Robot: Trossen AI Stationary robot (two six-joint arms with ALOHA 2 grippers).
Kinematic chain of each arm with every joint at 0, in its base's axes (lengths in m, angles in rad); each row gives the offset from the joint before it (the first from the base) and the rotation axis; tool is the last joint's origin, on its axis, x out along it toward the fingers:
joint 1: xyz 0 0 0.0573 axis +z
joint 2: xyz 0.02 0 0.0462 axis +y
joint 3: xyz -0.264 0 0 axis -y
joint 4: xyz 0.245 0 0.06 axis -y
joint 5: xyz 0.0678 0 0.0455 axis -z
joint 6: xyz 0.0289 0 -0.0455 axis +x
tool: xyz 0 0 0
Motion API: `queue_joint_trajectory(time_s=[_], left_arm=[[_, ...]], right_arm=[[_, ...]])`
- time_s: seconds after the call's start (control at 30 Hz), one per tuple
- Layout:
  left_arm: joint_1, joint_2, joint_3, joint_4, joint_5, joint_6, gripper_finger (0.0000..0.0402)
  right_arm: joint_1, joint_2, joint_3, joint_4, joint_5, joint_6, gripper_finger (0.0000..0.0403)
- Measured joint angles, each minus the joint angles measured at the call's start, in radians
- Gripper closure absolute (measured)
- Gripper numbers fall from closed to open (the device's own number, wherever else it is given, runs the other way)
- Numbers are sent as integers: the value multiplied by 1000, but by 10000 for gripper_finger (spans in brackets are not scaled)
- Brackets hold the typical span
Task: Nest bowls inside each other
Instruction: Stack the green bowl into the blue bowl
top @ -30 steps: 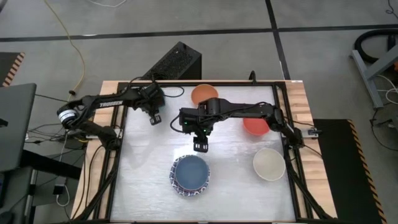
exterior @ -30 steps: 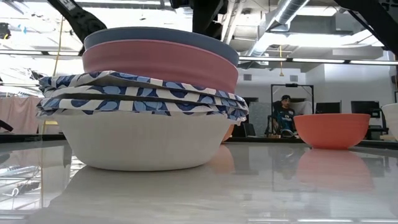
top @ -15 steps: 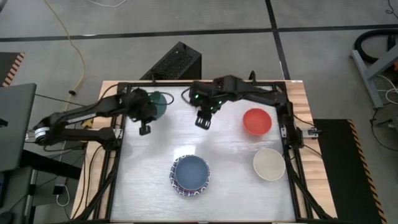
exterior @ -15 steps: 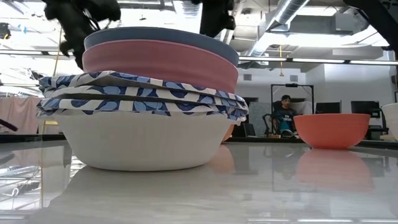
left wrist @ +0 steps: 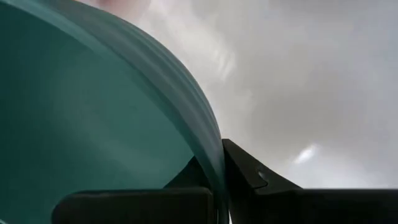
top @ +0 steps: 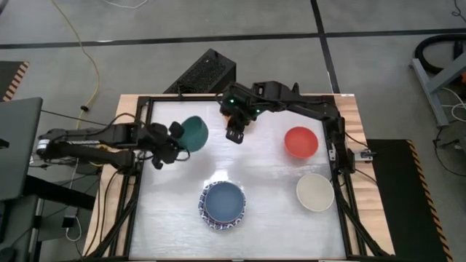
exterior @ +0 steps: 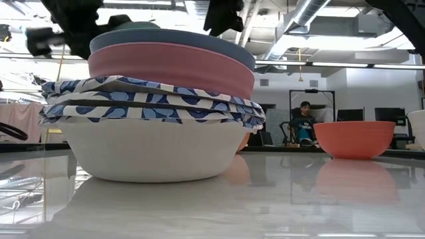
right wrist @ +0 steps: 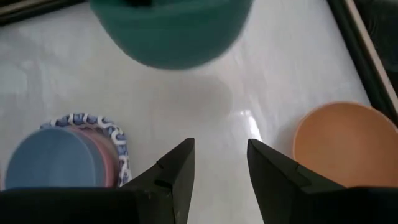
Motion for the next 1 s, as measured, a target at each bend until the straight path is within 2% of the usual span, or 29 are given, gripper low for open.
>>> queue_joint_trajectory(time_s=[0.07,0.2,0.37,0.53,0.67,1.0], left_arm=[[-34,29,0,-11,-106,92,401],[-78,93,0,-15,-193,245,401],[-111,191,0,-15,-422,300,401],[-112,297,0,-5,-632,367,401],[-112,367,0,27,-725,377,401],[-112,431,1,241,-843,473,401]], right_arm=[[0,1,0,22,0,-37,235],[14,1,0,58,23,-103,235],[7,1,0,61,138,74,235],[4,1,0,105,354,202,235],[4,1,0,128,406,221,235],[-4,74,-1,183,355,148,235]])
